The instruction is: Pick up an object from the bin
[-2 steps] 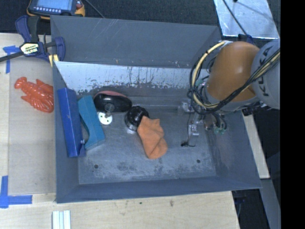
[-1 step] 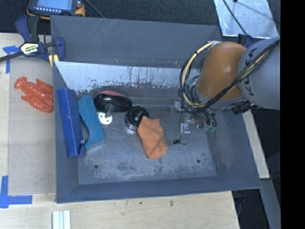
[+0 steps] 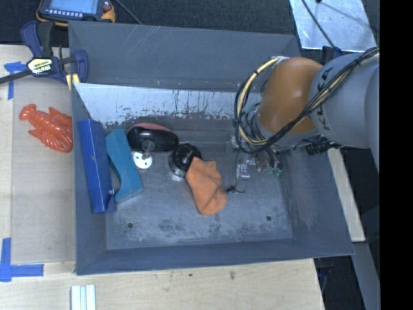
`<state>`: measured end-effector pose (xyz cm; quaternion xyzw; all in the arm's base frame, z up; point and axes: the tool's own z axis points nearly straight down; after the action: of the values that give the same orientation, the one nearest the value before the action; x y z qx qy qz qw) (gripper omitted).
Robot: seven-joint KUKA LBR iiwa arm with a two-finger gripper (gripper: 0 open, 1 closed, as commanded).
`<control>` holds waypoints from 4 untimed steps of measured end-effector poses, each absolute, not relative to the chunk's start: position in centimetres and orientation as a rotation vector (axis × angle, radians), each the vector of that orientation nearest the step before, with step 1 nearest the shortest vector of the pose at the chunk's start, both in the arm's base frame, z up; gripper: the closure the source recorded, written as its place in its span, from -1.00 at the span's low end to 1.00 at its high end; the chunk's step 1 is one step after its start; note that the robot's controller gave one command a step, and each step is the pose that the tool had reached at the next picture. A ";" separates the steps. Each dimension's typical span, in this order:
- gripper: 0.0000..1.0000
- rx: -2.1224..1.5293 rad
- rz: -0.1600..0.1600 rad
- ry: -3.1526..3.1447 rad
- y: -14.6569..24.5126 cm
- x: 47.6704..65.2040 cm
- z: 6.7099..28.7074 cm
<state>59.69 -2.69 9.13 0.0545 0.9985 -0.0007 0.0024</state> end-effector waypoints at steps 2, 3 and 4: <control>1.00 -0.036 0.000 3.135 4.1 59.4 7.2; 1.00 -0.036 0.000 3.135 4.1 59.4 7.2; 1.00 -0.030 0.000 3.141 4.1 59.0 10.6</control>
Offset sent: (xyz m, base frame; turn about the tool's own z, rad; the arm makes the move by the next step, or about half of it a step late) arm -0.0045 0.0685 -0.0213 -0.1316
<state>58.99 4.07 10.57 -0.0096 1.0000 0.0001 0.0000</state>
